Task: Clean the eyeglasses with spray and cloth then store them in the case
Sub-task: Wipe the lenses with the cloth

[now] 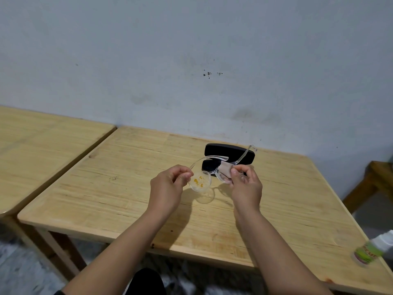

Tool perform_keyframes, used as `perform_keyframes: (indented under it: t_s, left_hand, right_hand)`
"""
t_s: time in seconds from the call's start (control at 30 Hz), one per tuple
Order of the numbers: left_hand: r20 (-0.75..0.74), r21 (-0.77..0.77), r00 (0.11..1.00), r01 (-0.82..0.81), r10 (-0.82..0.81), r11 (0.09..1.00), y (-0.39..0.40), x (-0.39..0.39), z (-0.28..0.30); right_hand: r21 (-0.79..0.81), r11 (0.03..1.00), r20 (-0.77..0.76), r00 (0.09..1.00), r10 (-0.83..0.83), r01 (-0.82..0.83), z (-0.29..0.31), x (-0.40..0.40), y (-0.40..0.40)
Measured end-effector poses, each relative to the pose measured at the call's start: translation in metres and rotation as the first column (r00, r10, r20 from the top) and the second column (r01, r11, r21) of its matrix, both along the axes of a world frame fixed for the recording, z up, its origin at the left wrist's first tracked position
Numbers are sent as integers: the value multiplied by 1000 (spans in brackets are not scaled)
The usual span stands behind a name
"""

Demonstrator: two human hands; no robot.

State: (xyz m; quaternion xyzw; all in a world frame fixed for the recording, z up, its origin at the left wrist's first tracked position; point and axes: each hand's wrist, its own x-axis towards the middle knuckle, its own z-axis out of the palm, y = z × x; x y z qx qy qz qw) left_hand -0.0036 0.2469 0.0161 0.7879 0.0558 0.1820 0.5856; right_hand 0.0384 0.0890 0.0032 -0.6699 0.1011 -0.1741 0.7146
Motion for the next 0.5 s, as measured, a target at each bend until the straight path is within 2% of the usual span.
perform_keyframes:
  t_s: [0.17, 0.27, 0.43, 0.5]
  left_hand:
    - [-9, -3, 1000, 4, -4, 1000, 4, 5, 2]
    - [-5, 2, 1000, 23, -23, 1000, 4, 6, 2]
    - [53, 62, 997, 58, -61, 996, -6, 5, -3]
    - [93, 93, 993, 59, -67, 994, -11, 5, -3]
  right_hand:
    - [62, 993, -24, 995, 101, -99, 1, 0, -7]
    - [57, 993, -57, 993, 105, -102, 0, -2, -10]
    - [100, 982, -44, 987, -156, 160, 2, -1, -3]
    - [139, 969, -39, 979, -202, 206, 4, -1, 0]
